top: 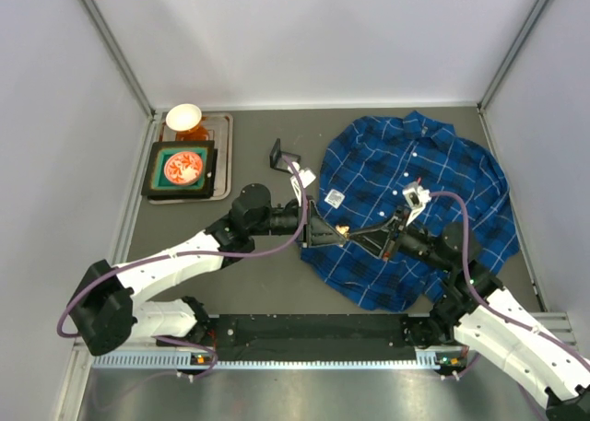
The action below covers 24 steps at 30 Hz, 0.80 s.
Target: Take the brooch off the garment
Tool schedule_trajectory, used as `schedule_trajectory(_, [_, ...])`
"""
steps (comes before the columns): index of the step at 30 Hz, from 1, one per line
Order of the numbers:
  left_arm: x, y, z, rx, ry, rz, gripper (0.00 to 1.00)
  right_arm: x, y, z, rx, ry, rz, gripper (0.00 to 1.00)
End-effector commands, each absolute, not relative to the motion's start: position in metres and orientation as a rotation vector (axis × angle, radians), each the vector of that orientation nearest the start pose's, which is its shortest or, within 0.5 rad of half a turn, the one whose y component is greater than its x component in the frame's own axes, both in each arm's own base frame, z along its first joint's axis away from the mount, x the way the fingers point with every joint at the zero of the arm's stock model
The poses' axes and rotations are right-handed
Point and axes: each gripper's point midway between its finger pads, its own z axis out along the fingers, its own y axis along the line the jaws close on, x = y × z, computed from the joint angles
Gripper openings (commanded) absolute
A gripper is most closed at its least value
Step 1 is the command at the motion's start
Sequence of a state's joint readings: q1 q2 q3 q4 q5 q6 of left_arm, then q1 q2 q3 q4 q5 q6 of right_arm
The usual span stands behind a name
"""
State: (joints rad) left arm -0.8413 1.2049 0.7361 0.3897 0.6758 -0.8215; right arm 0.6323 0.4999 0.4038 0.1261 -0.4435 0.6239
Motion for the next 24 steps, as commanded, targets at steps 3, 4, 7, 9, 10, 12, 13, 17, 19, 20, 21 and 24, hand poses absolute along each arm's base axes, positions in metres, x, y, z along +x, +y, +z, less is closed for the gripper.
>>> schedule_trajectory(3, [0.129, -0.355, 0.300, 0.699, 1.686, -1.809, 0.00, 0.149, 0.241, 0.257, -0.413, 1.607, 1.390, 0.14])
schedule_trajectory(4, [0.129, -0.355, 0.300, 0.699, 1.686, -1.809, 0.00, 0.146, 0.242, 0.259, -0.429, 1.592, 1.405, 0.13])
schedule_trajectory(7, [0.129, -0.355, 0.301, 0.704, 1.681, -1.810, 0.00, 0.145, 0.243, 0.258, -0.435, 1.591, 1.420, 0.06])
schedule_trajectory(9, [0.129, -0.356, 0.300, 0.707, 1.685, -1.811, 0.00, 0.144, 0.245, 0.258, -0.444, 1.588, 1.429, 0.00])
schedule_trajectory(10, [0.129, -0.356, 0.301, 0.713, 1.684, -1.813, 0.00, 0.142, 0.245, 0.258, -0.456, 1.584, 1.440, 0.00])
schedule_trajectory(12, [0.130, -0.357, 0.300, 0.716, 1.699, -1.813, 0.00, 0.141, 0.246, 0.259, -0.469, 1.577, 1.443, 0.00])
schedule_trajectory(13, [0.130, -0.357, 0.299, 0.721, 1.706, -1.810, 0.00, 0.141, 0.247, 0.258, -0.477, 1.578, 1.441, 0.00])
schedule_trajectory(17, [0.129, -0.357, 0.294, 0.744, 1.752, -1.794, 0.00, 0.140, 0.246, 0.256, -0.509, 1.581, 1.416, 0.00])
schedule_trajectory(19, [0.130, -0.355, 0.295, 0.756, 1.751, -1.781, 0.02, 0.140, 0.246, 0.254, -0.523, 1.582, 1.407, 0.00])
schedule_trajectory(20, [0.130, -0.355, 0.293, 0.757, 1.758, -1.775, 0.03, 0.139, 0.246, 0.255, -0.530, 1.578, 1.406, 0.00])
schedule_trajectory(21, [0.130, -0.355, 0.293, 0.759, 1.759, -1.769, 0.04, 0.139, 0.246, 0.255, -0.533, 1.580, 1.401, 0.00])
schedule_trajectory(24, [0.130, -0.355, 0.294, 0.760, 1.763, -1.770, 0.08, 0.138, 0.246, 0.256, -0.549, 1.576, 1.403, 0.00])
